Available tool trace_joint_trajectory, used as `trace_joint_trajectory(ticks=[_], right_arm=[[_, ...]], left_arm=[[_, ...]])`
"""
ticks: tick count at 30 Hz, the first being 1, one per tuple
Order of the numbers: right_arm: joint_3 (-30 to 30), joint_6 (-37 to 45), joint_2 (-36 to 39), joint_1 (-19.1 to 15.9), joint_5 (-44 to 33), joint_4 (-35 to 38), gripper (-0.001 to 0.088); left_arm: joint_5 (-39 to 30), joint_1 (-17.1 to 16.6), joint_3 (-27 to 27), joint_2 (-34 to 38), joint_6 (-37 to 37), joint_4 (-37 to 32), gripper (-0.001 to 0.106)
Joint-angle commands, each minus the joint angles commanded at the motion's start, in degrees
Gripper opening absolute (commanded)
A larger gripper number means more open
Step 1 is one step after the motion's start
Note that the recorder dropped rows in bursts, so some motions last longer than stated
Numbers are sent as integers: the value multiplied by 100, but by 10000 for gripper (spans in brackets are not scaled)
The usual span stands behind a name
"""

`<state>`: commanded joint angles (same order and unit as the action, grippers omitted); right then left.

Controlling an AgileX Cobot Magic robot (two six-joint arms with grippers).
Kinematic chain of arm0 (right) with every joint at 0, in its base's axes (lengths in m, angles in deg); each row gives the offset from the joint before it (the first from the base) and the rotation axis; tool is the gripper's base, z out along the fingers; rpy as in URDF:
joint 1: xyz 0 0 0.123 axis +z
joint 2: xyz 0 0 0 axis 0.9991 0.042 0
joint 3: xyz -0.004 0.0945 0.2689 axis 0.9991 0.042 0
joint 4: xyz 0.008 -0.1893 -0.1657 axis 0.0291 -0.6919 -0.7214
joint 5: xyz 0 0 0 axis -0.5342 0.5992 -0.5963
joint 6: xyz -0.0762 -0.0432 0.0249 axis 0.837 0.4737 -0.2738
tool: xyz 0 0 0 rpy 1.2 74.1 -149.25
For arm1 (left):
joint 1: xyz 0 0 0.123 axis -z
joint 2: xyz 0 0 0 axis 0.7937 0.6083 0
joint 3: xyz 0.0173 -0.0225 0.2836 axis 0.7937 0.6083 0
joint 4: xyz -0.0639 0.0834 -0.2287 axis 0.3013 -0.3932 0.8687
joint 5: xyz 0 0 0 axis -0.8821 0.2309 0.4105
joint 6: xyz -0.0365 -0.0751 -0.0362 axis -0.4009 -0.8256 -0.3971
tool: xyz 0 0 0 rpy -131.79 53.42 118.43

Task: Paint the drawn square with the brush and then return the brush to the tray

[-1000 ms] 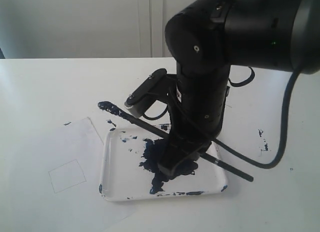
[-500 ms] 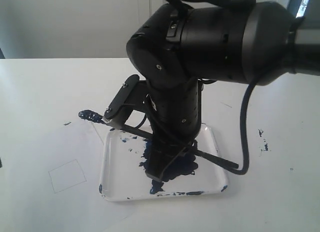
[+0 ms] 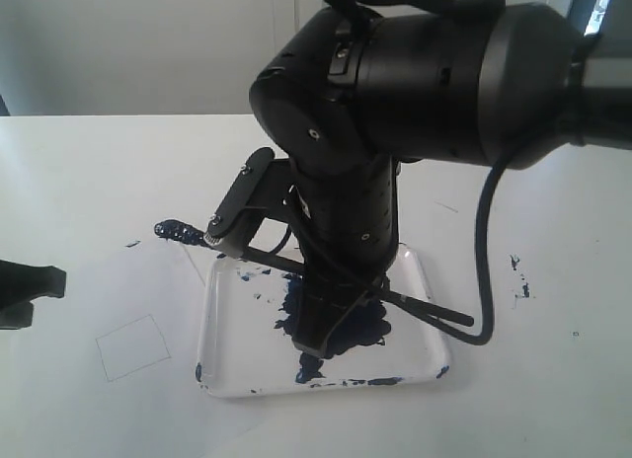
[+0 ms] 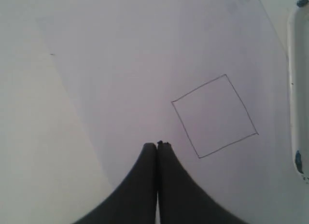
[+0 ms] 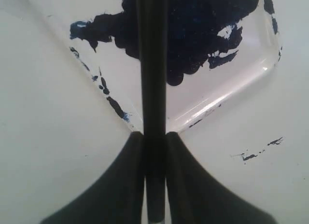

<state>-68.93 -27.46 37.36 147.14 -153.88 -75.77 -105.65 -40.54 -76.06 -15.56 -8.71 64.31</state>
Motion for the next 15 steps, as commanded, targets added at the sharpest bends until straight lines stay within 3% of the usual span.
trace_joint_trajectory(ticks=[5,15], right_arm=[[0,0,0,0,0,12,0],[0,0,0,0,0,-7,0]], left_arm=[[-109,-159,-365,411,0,-130,0],[-90,-373,-353,433,102,-734,0]])
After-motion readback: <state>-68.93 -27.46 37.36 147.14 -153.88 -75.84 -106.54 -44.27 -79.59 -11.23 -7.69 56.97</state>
